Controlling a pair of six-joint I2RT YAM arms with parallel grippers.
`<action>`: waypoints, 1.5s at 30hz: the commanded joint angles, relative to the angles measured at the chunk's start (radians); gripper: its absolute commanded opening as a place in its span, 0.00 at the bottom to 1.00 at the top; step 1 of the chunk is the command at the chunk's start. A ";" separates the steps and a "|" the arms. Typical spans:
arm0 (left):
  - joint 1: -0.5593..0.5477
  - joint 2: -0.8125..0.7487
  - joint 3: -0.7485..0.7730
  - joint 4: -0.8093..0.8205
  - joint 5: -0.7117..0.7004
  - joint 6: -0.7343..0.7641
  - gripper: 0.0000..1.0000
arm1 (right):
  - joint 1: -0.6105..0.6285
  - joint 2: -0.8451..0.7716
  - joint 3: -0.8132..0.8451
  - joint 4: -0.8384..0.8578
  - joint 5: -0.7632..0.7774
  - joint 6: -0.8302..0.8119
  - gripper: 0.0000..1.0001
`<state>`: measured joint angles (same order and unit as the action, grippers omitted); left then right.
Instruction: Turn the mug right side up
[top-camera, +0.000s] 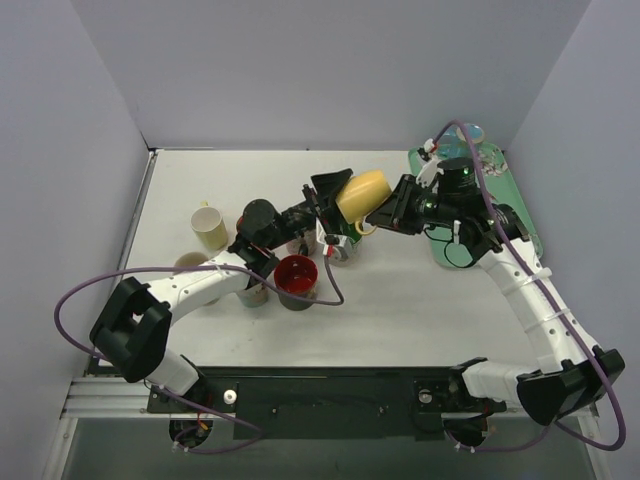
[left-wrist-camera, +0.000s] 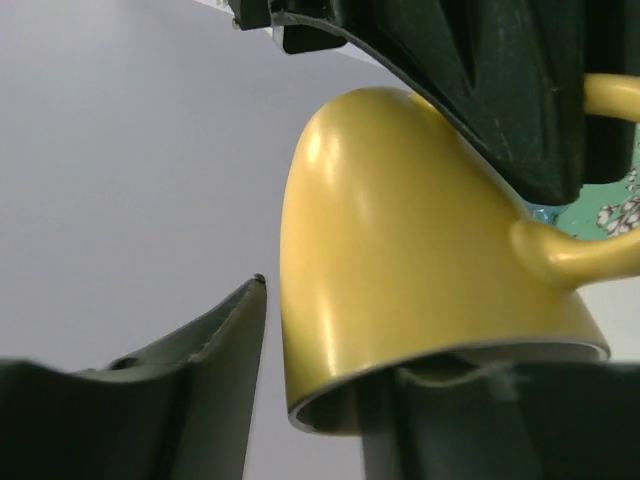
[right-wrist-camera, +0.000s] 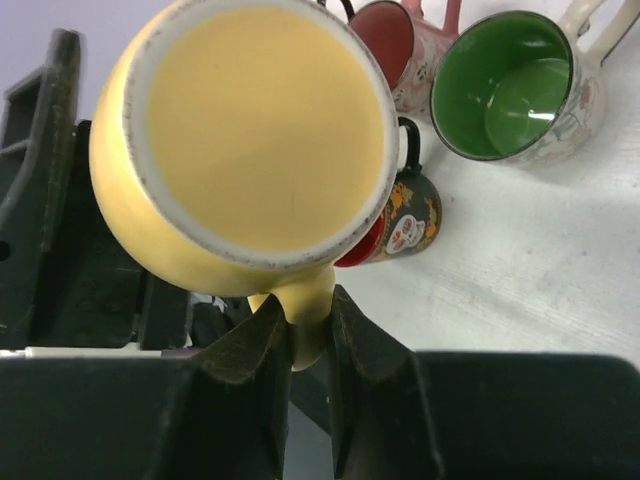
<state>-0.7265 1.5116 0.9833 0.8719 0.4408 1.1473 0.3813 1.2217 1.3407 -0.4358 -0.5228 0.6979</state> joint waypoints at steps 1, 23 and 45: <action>0.006 -0.031 -0.030 0.019 0.056 0.104 0.37 | 0.001 -0.004 0.055 0.022 -0.057 -0.054 0.00; -0.042 0.017 0.591 -1.529 0.141 -0.703 0.00 | -0.317 -0.211 -0.034 -0.165 0.445 -0.156 0.91; -0.194 0.410 0.764 -1.737 -0.484 -1.057 0.00 | -0.328 -0.297 -0.189 -0.165 0.561 -0.225 0.92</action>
<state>-0.9215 1.9347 1.7916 -0.9684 0.0132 0.1043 0.0593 0.9394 1.1820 -0.5980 -0.0200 0.4915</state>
